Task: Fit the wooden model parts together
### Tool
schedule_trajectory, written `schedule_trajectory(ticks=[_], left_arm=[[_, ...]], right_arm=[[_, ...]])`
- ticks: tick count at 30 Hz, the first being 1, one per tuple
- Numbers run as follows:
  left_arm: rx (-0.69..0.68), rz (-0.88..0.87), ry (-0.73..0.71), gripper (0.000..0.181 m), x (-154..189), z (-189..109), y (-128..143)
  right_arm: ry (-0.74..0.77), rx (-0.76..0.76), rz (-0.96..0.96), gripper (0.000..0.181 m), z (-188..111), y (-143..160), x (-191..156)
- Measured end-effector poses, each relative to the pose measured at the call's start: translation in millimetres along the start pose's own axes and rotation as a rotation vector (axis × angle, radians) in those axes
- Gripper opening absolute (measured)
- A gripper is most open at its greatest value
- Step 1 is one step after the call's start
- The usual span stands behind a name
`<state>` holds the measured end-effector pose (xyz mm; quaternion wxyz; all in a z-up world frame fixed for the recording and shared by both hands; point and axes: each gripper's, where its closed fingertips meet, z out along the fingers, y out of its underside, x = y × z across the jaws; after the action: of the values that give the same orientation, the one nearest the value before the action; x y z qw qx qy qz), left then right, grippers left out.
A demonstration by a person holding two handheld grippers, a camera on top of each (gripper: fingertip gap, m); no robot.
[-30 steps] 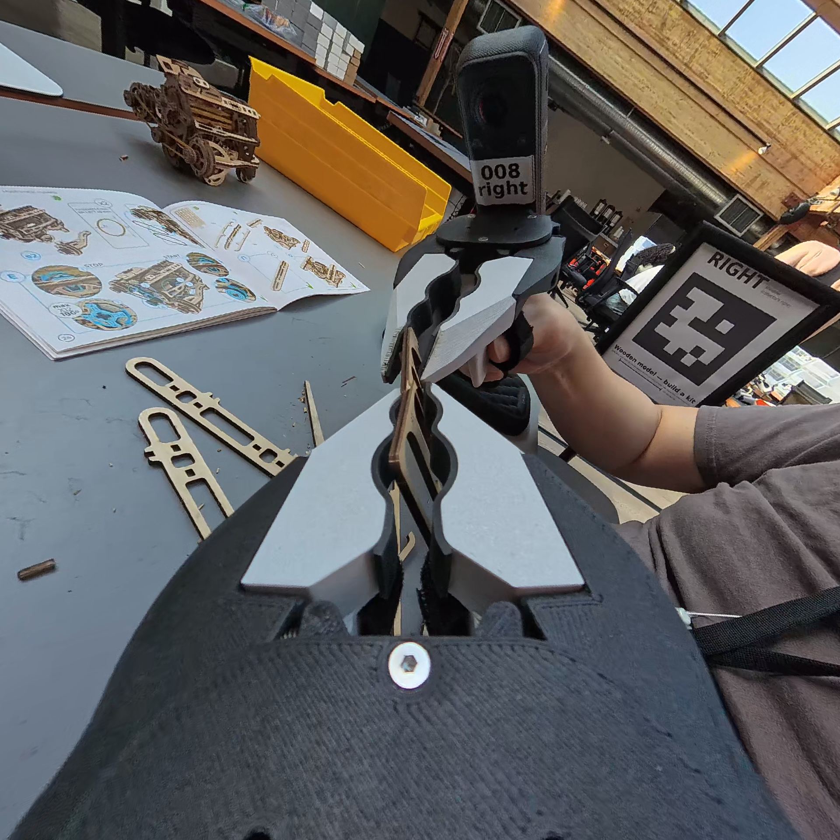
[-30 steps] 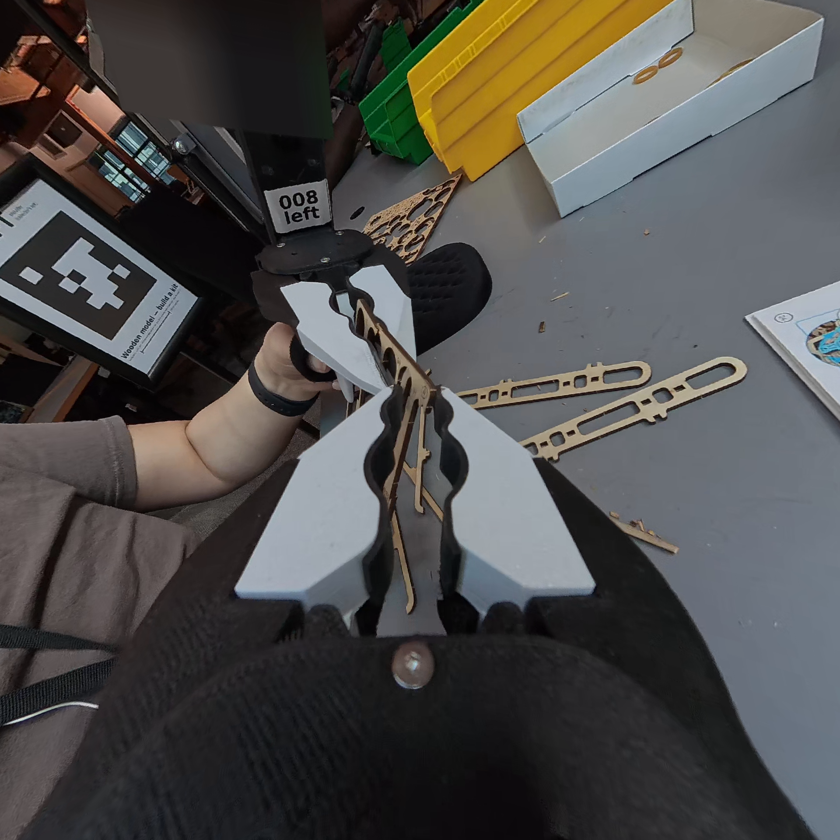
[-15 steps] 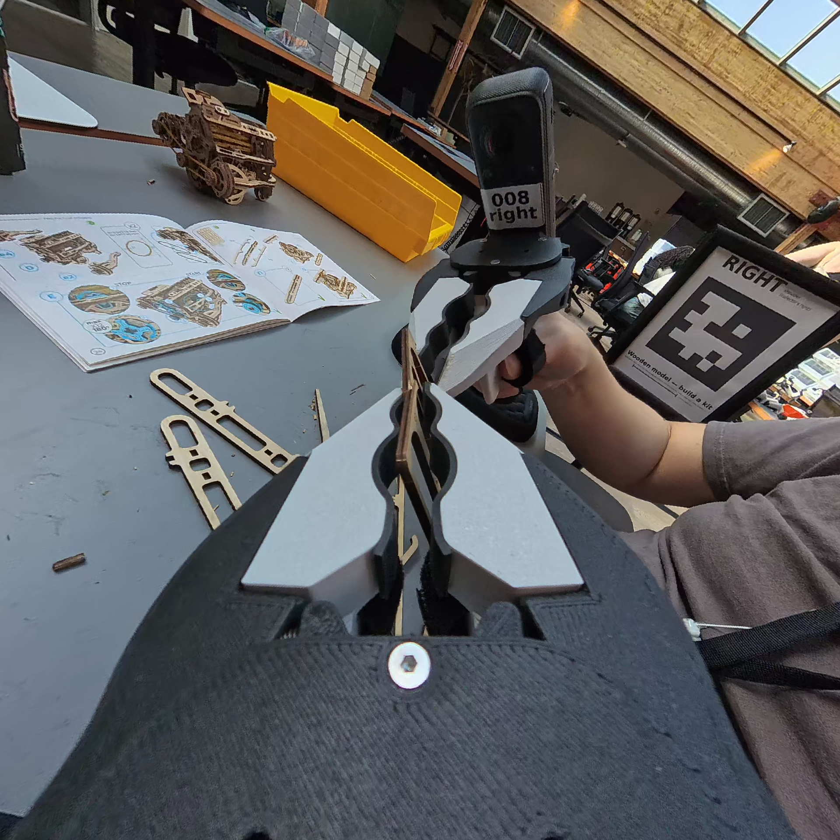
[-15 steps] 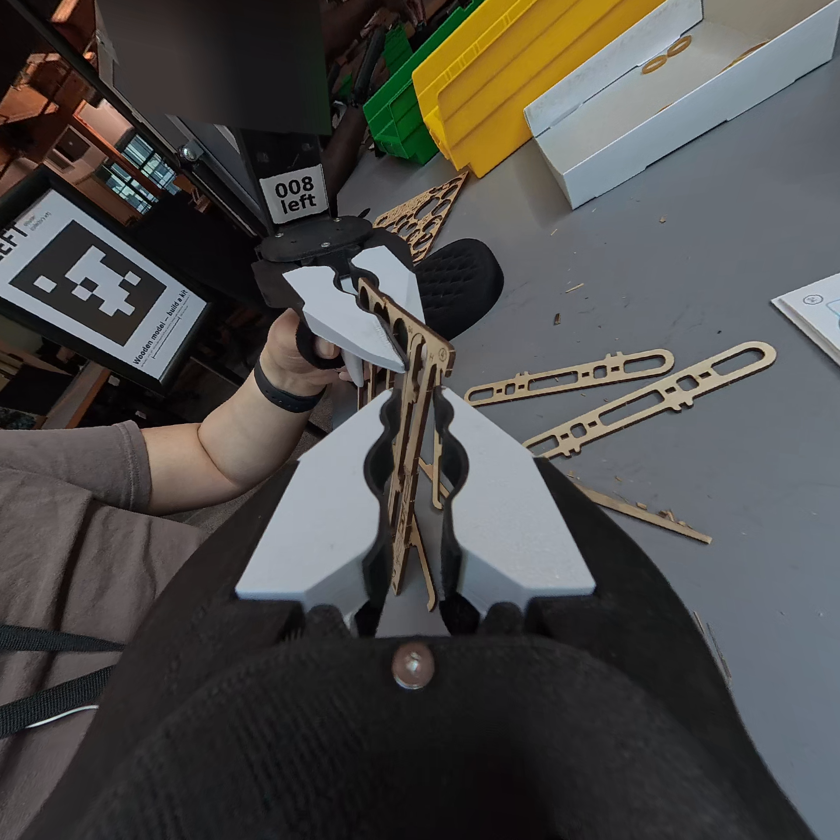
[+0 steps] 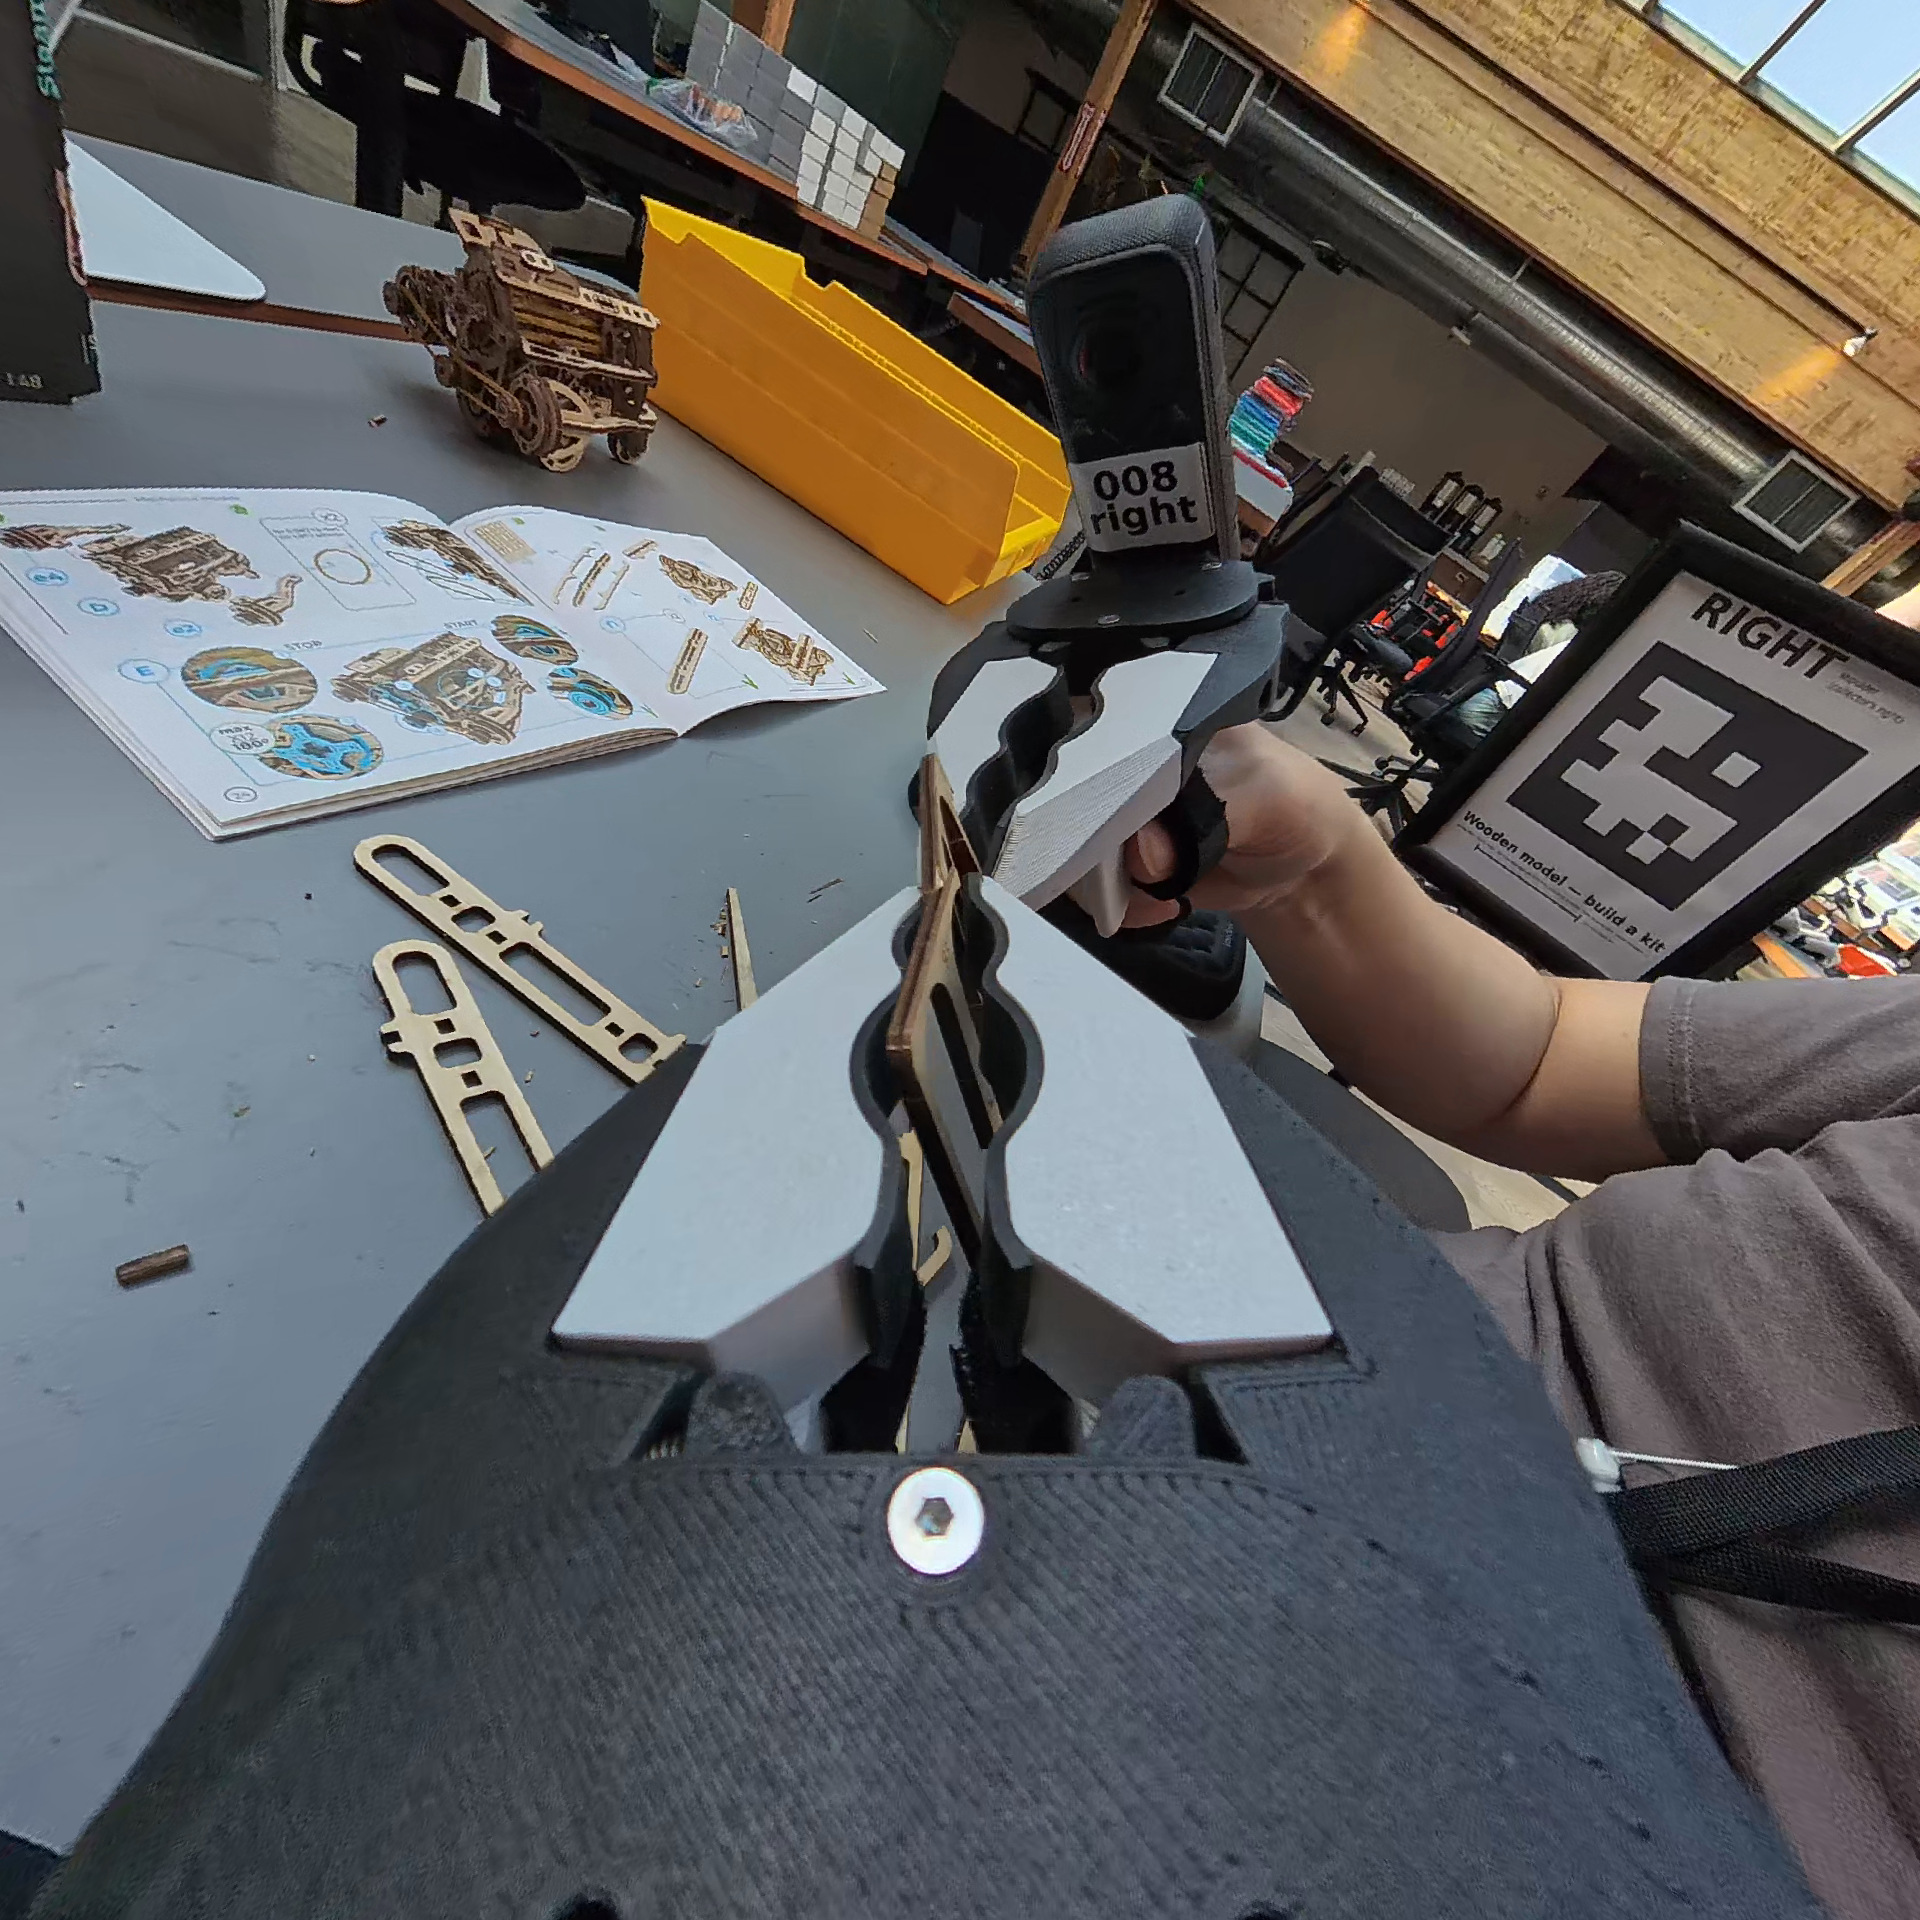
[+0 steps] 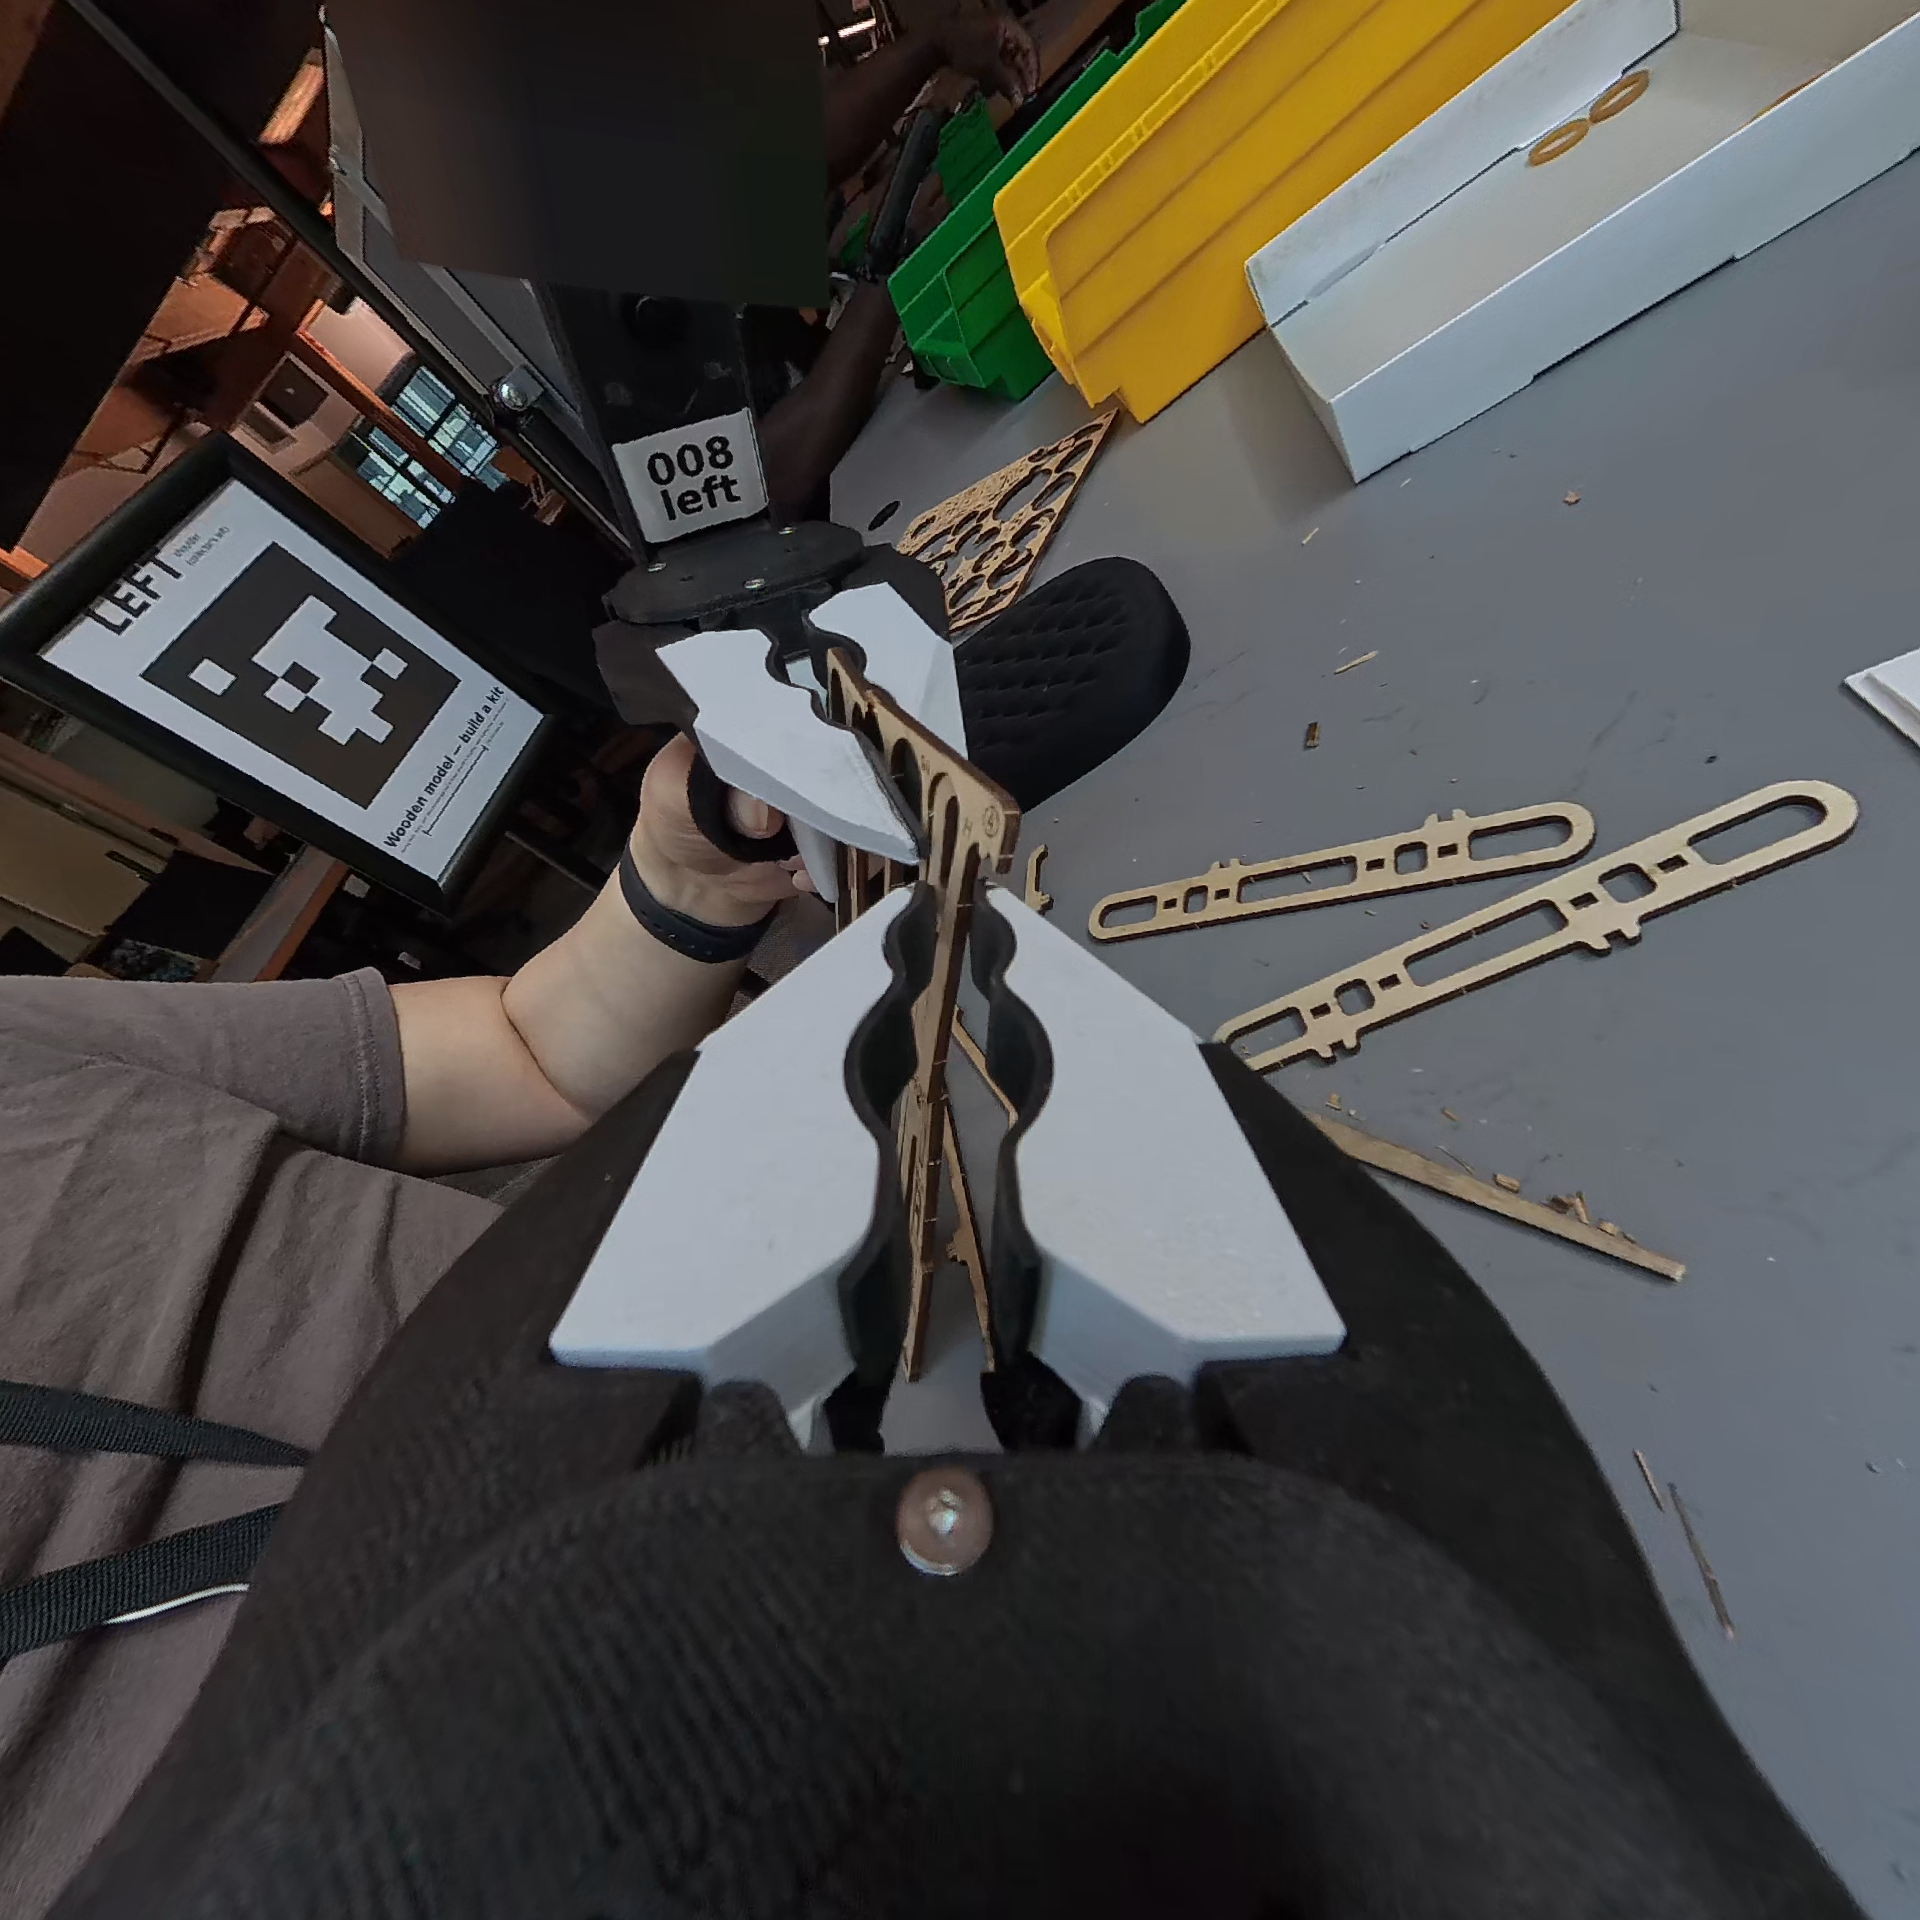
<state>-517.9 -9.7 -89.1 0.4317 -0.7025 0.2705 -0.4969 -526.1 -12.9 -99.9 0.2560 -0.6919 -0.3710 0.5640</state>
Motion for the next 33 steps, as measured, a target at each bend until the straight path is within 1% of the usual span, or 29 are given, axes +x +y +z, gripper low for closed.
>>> schedule_trajectory(ticks=[14,19,21,23,26,27,29,31,33], left_arm=[[-0.004,0.009,-0.046,0.001,-5.1,0.8,2.0],[0.018,-0.024,0.022,0.002,-3.8,-0.5,0.3],[0.015,-0.026,0.010,0.002,-6.8,-0.6,1.1],[0.010,-0.023,-0.012,0.002,-10.7,-2.3,2.1],[0.017,-0.024,-0.051,0.003,-16.4,-5.6,1.2],[0.019,-0.020,-0.062,0.002,-17.3,-6.2,0.6],[0.020,-0.016,-0.083,0.002,-17.9,-6.2,-0.2],[0.027,-0.006,-0.100,0.003,-17.0,-5.9,-1.8],[0.040,-0.004,-0.106,0.002,-13.3,-5.9,-4.0]], right_arm=[[0.066,-0.011,0.014,0.004,2.1,1.7,4.5],[0.005,0.003,0.000,0.004,0.9,-1.3,1.4],[0.000,0.014,-0.019,0.004,-3.5,-3.4,4.3],[0.042,0.082,-0.037,0.004,-15.8,-14.2,10.0],[0.076,0.188,-0.066,0.000,-37.1,-27.7,1.9],[0.072,0.202,-0.095,0.000,-39.9,-26.6,-7.7],[0.085,0.165,-0.137,0.000,-35.3,-12.4,-21.7],[0.153,0.117,-0.181,0.000,-25.1,4.8,-22.3],[0.243,0.110,-0.229,0.000,-19.3,15.4,-16.8]])
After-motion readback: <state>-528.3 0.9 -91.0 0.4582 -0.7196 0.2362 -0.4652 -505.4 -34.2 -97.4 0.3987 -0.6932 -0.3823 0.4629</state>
